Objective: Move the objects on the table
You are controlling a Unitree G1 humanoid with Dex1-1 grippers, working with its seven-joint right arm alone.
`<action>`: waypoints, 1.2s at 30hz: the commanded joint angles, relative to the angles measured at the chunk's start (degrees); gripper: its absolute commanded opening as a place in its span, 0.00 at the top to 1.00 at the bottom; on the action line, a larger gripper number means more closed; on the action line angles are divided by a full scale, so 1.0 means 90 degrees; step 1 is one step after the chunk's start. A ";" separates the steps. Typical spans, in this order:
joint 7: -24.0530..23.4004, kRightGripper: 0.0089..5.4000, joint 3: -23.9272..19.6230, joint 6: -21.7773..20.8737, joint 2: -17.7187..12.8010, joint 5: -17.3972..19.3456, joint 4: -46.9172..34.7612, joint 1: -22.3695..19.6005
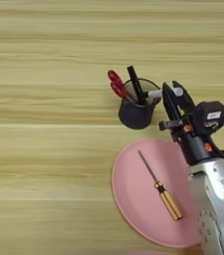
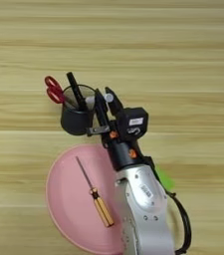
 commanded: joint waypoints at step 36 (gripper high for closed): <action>0.0078 0.86 -0.0281 0.0683 -0.0493 0.0948 -0.3302 0.3239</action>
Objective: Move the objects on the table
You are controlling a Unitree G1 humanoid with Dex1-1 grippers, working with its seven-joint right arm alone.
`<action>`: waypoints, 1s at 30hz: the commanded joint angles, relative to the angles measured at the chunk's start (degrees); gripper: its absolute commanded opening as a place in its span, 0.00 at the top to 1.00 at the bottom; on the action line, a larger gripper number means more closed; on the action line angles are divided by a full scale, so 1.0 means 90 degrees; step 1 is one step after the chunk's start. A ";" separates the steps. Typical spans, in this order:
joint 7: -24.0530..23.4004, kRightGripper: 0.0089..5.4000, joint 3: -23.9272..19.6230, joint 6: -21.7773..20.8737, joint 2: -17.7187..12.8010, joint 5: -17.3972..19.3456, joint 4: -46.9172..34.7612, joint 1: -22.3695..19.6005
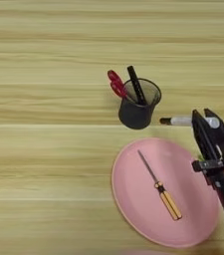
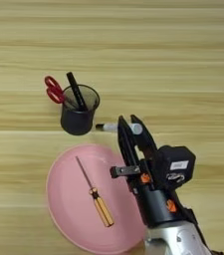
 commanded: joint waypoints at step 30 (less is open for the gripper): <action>0.0283 0.86 -0.0154 -0.0143 -0.0295 -0.0370 0.0870 0.0956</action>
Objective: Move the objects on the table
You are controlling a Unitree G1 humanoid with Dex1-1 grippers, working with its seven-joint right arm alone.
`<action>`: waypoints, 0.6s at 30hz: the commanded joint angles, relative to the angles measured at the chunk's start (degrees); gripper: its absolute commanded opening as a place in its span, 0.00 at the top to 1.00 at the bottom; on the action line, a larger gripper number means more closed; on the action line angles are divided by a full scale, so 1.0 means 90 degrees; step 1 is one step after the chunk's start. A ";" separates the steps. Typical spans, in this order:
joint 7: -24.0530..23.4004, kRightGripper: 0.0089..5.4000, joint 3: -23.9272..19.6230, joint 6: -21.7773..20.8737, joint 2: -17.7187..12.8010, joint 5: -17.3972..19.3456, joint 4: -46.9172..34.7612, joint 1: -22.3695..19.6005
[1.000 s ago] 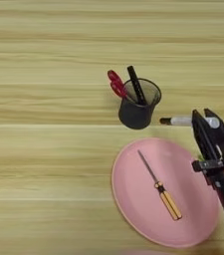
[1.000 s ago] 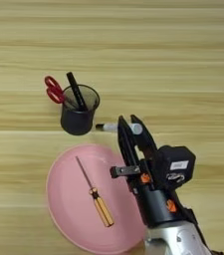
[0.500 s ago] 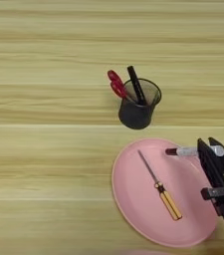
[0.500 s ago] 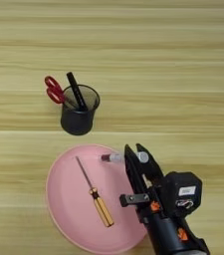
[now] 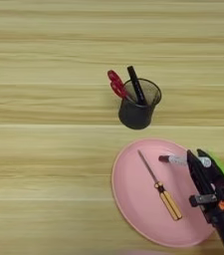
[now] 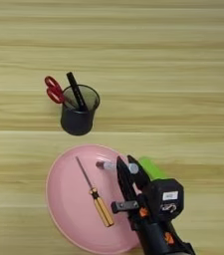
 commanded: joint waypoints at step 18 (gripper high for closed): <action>-0.0457 0.86 -0.0048 0.1876 -0.0291 -0.0371 -0.0806 0.0116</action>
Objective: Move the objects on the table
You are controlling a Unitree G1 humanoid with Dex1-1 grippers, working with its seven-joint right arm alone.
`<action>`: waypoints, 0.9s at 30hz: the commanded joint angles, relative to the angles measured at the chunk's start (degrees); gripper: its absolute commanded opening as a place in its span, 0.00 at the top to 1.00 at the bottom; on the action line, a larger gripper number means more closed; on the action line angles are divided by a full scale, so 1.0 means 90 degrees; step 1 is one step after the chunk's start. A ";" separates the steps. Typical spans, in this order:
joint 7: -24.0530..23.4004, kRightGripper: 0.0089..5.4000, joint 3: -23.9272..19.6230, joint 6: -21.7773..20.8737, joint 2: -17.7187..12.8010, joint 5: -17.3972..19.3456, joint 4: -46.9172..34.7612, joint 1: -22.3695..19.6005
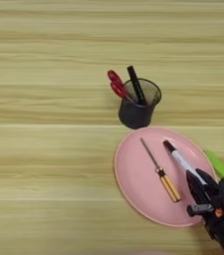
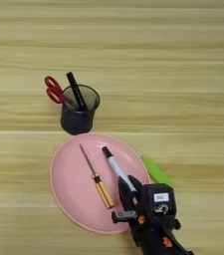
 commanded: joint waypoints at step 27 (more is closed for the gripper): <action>-0.0029 0.51 -0.0057 0.0101 0.0012 -0.0013 -0.0289 -0.0114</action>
